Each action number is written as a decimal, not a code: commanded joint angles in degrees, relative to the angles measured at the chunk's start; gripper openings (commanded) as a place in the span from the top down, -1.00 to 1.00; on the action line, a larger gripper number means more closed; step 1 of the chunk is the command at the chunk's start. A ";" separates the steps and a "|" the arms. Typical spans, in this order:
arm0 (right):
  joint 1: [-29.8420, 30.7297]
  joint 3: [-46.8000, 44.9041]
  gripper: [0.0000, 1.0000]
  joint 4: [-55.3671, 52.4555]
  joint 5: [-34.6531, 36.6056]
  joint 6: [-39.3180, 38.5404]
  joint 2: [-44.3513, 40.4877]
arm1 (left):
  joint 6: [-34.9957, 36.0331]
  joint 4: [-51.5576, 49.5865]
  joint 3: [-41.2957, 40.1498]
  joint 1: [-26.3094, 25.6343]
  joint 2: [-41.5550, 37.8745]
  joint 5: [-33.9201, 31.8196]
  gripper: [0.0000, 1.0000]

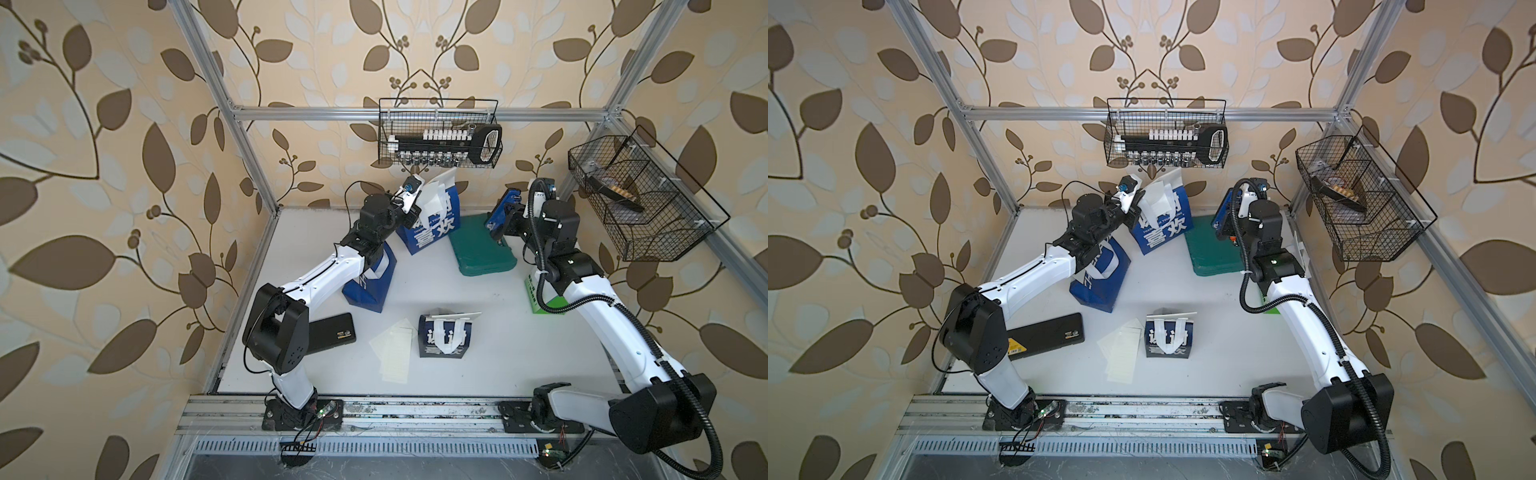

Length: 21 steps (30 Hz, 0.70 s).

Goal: Staple the receipts to the bags
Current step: Pick up the takeout bag from the center of the board, then place the takeout bag at the center of the board.

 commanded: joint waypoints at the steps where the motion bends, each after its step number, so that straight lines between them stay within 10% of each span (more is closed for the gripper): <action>1: 0.53 -0.32 1.00 7.12 -2.50 0.47 -2.27 | 1.45 9.66 3.80 1.67 1.68 -5.14 1.00; 9: 1.84 -1.14 1.00 7.17 -3.40 -0.95 -2.34 | -0.58 9.45 4.10 2.46 6.09 -0.78 0.94; 12: 2.44 -1.23 1.00 6.52 -3.14 -1.08 -2.27 | -2.24 11.69 4.11 2.46 7.16 -3.71 -0.23; 15: 3.27 -1.97 1.00 6.03 -2.35 -1.21 -2.42 | -2.30 12.48 5.64 2.46 7.05 -3.54 -0.94; 21: 4.36 -4.77 1.00 -1.79 6.94 5.51 -2.54 | -6.84 -19.40 24.18 1.45 3.18 -1.78 -0.98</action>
